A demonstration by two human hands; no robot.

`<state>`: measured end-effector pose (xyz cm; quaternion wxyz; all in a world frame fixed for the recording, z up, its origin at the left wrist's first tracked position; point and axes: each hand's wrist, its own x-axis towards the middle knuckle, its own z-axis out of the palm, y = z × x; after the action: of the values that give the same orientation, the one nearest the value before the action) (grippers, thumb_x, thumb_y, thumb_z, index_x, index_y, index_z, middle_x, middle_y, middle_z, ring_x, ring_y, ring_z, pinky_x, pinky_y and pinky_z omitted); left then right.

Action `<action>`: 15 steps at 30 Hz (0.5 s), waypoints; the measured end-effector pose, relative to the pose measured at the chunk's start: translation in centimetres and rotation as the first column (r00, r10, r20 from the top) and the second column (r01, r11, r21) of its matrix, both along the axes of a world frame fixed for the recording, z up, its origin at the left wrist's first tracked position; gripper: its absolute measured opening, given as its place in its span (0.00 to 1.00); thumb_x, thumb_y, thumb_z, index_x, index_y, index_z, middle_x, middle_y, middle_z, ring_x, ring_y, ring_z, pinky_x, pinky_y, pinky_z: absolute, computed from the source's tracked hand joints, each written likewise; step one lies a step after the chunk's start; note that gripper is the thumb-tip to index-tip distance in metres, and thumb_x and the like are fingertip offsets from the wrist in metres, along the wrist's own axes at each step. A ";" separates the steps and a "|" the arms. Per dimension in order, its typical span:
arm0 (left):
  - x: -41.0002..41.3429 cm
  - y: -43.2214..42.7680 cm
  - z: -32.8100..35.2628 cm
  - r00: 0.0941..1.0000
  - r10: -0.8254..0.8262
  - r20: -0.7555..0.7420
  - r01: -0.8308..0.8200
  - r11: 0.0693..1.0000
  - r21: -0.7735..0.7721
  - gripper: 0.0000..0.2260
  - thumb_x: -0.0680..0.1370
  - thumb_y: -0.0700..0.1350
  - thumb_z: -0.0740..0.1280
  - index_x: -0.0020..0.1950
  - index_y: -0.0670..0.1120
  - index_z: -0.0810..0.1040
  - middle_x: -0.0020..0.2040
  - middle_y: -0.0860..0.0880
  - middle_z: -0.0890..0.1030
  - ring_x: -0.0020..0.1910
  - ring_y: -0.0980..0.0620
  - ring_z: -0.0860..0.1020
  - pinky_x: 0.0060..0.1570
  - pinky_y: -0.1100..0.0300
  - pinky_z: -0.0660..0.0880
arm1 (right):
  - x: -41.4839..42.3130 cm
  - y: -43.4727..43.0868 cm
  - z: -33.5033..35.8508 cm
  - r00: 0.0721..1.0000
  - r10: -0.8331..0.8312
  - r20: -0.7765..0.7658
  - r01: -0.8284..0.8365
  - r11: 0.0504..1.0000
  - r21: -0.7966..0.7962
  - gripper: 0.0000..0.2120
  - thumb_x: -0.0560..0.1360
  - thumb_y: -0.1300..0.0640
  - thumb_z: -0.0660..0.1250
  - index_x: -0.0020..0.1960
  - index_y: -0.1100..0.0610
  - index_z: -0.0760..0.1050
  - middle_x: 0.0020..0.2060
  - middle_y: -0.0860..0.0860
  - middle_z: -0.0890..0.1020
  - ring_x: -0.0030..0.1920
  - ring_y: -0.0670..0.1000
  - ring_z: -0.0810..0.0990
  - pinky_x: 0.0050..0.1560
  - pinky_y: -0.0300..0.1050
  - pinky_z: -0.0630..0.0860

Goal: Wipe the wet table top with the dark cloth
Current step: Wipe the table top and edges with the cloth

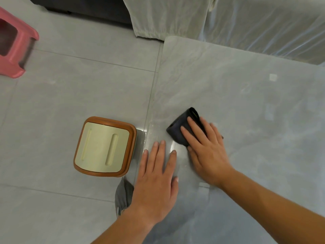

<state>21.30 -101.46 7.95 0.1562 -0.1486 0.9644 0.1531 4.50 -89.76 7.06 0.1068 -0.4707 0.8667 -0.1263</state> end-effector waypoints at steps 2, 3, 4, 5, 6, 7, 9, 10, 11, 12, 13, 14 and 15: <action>-0.1 -0.1 0.0 1.000 0.003 -0.001 -0.003 1.000 0.006 0.30 0.81 0.56 0.53 0.81 0.46 0.56 0.82 0.39 0.49 0.81 0.41 0.45 0.77 0.39 0.55 | -1.3 -1.1 0.1 0.999 0.053 0.000 -0.053 0.999 0.008 0.24 0.81 0.52 0.56 0.77 0.52 0.67 0.79 0.52 0.62 0.79 0.62 0.57 0.76 0.64 0.56; -0.1 -0.1 -0.1 1.000 0.005 0.000 -0.005 1.000 0.010 0.30 0.81 0.55 0.53 0.81 0.46 0.55 0.82 0.39 0.48 0.81 0.41 0.44 0.76 0.39 0.56 | -2.2 -2.4 0.0 0.999 0.047 -0.006 -0.046 0.999 0.009 0.24 0.81 0.52 0.56 0.77 0.52 0.67 0.79 0.52 0.61 0.79 0.61 0.57 0.76 0.64 0.55; 0.0 -0.1 -0.1 1.000 0.007 0.000 -0.007 1.000 0.011 0.30 0.81 0.55 0.52 0.82 0.46 0.54 0.82 0.39 0.47 0.81 0.41 0.43 0.76 0.38 0.56 | -3.2 -4.0 -0.1 1.000 0.012 -0.007 -0.012 1.000 0.008 0.24 0.81 0.51 0.55 0.77 0.51 0.66 0.79 0.51 0.61 0.79 0.61 0.56 0.77 0.63 0.54; 0.0 -0.1 -0.2 1.000 0.008 -0.003 -0.008 1.000 0.011 0.30 0.81 0.55 0.53 0.82 0.47 0.53 0.82 0.39 0.46 0.81 0.41 0.43 0.76 0.39 0.55 | -4.0 -5.8 -0.1 0.999 -0.039 0.003 0.039 0.999 0.003 0.25 0.81 0.51 0.54 0.78 0.51 0.65 0.80 0.51 0.60 0.79 0.60 0.54 0.77 0.62 0.52; 0.0 0.0 -0.3 1.000 0.007 -0.005 -0.007 1.000 0.011 0.30 0.81 0.55 0.53 0.82 0.47 0.53 0.82 0.40 0.46 0.81 0.41 0.42 0.77 0.39 0.55 | -4.5 -7.4 -0.2 0.996 -0.091 0.017 0.091 0.996 0.000 0.25 0.81 0.51 0.54 0.78 0.50 0.64 0.80 0.50 0.59 0.80 0.60 0.53 0.78 0.61 0.51; 0.1 -0.1 -0.3 1.000 0.006 -0.007 -0.006 1.000 0.011 0.30 0.82 0.55 0.53 0.82 0.47 0.53 0.82 0.40 0.46 0.81 0.41 0.42 0.77 0.39 0.55 | -4.5 -8.5 -0.3 0.991 -0.128 0.027 0.128 0.992 -0.005 0.25 0.81 0.52 0.54 0.78 0.50 0.64 0.80 0.50 0.58 0.80 0.60 0.52 0.78 0.61 0.50; 0.1 -0.1 -0.4 1.000 0.006 -0.007 -0.006 1.000 0.009 0.30 0.82 0.56 0.52 0.82 0.47 0.53 0.82 0.40 0.45 0.81 0.42 0.41 0.77 0.39 0.54 | -3.4 -8.9 -0.7 0.997 -0.071 0.019 0.071 0.997 -0.016 0.25 0.82 0.53 0.55 0.78 0.49 0.63 0.80 0.50 0.59 0.80 0.59 0.51 0.78 0.62 0.50; 0.1 -0.1 -0.3 1.000 0.012 -0.006 -0.012 1.000 0.010 0.30 0.82 0.56 0.52 0.82 0.47 0.52 0.82 0.40 0.45 0.81 0.42 0.41 0.77 0.39 0.53 | -2.5 -8.0 -0.8 0.999 0.041 0.007 -0.041 0.999 -0.009 0.25 0.81 0.54 0.57 0.78 0.48 0.62 0.80 0.50 0.59 0.80 0.59 0.50 0.78 0.63 0.50; 0.1 0.0 -0.2 1.000 0.020 -0.008 -0.020 1.000 0.013 0.30 0.81 0.56 0.52 0.82 0.47 0.52 0.83 0.40 0.45 0.81 0.42 0.42 0.77 0.40 0.52 | -1.9 -6.8 -0.9 0.983 0.183 -0.009 -0.183 0.983 0.005 0.26 0.81 0.54 0.57 0.79 0.47 0.61 0.80 0.49 0.59 0.81 0.59 0.50 0.78 0.62 0.51; 0.2 0.1 -0.1 1.000 0.024 -0.011 -0.024 1.000 0.018 0.31 0.81 0.57 0.53 0.82 0.47 0.54 0.82 0.40 0.47 0.81 0.42 0.43 0.77 0.40 0.52 | -1.7 -5.5 -0.7 0.949 0.315 -0.007 -0.315 0.949 0.030 0.26 0.81 0.53 0.57 0.79 0.46 0.60 0.80 0.49 0.58 0.81 0.59 0.50 0.78 0.62 0.51; 0.4 0.3 -0.1 1.000 0.019 -0.013 -0.019 1.000 0.023 0.31 0.81 0.57 0.54 0.81 0.47 0.56 0.82 0.40 0.49 0.81 0.42 0.45 0.78 0.41 0.52 | -2.1 -4.5 -0.4 0.911 0.413 0.003 -0.413 0.909 0.057 0.26 0.81 0.53 0.57 0.79 0.46 0.60 0.80 0.48 0.58 0.81 0.58 0.50 0.78 0.61 0.51; 0.8 0.6 0.0 1.000 0.006 -0.015 -0.006 1.000 0.027 0.30 0.80 0.57 0.55 0.81 0.47 0.58 0.82 0.40 0.51 0.81 0.42 0.46 0.78 0.41 0.52 | -3.0 -4.1 -0.2 0.882 0.471 0.003 -0.470 0.880 0.072 0.26 0.81 0.53 0.56 0.79 0.46 0.60 0.80 0.48 0.58 0.81 0.58 0.51 0.78 0.61 0.52; 1.3 0.9 -0.1 1.000 -0.010 -0.017 0.010 0.999 0.031 0.30 0.80 0.57 0.56 0.80 0.47 0.59 0.82 0.40 0.53 0.81 0.41 0.48 0.77 0.41 0.52 | -3.9 -4.2 -0.2 0.875 0.485 -0.007 -0.483 0.872 0.080 0.26 0.81 0.53 0.56 0.79 0.46 0.61 0.80 0.48 0.59 0.81 0.58 0.52 0.78 0.61 0.53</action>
<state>22.58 -100.57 7.88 0.1511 -0.1400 0.9640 0.1683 0.64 -93.99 6.88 0.1411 -0.6697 0.7269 -0.0564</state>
